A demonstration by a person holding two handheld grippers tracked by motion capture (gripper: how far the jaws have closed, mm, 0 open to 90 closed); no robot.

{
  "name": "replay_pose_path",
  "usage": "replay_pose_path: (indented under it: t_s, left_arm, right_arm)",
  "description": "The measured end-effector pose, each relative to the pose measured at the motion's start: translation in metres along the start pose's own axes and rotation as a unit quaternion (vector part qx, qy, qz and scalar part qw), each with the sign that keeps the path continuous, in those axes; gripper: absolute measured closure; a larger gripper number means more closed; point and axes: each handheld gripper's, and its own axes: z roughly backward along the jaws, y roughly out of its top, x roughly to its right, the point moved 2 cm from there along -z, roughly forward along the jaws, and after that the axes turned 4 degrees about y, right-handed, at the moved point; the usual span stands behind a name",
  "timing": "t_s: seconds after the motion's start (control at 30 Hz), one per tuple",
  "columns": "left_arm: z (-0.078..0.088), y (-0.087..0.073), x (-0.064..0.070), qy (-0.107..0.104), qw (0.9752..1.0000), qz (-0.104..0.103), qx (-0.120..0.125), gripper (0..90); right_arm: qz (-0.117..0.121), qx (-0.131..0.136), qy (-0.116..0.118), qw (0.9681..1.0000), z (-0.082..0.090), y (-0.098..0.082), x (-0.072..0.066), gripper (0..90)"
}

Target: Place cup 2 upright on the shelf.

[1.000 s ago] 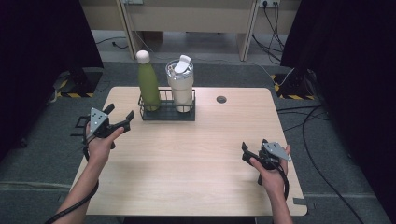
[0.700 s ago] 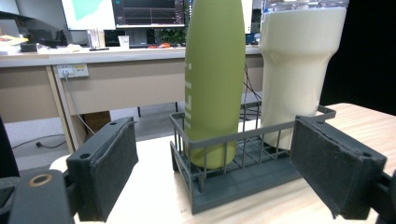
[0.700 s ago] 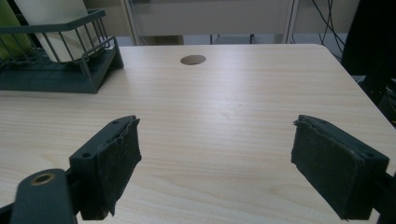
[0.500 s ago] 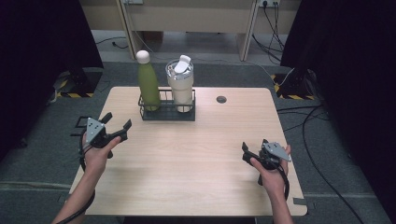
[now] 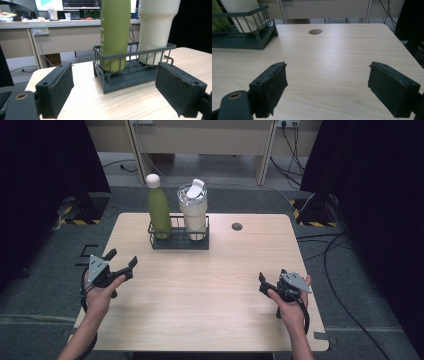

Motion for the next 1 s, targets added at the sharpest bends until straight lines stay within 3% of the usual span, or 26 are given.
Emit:
replay_pose_path:
  t_s: [0.57,1.0]
  left_arm:
    - [0.018,-0.026,-0.003,0.013,0.9995,0.017,-0.022,14.2]
    - [0.019,-0.031,-0.001,0.011,0.9994,0.012,-0.03,14.2]
  right_arm:
    - [0.002,-0.003,0.003,1.0,-0.002,-0.001,-0.002,15.3]
    - [0.004,-0.003,0.007,1.0,-0.004,-0.001,-0.005,15.3]
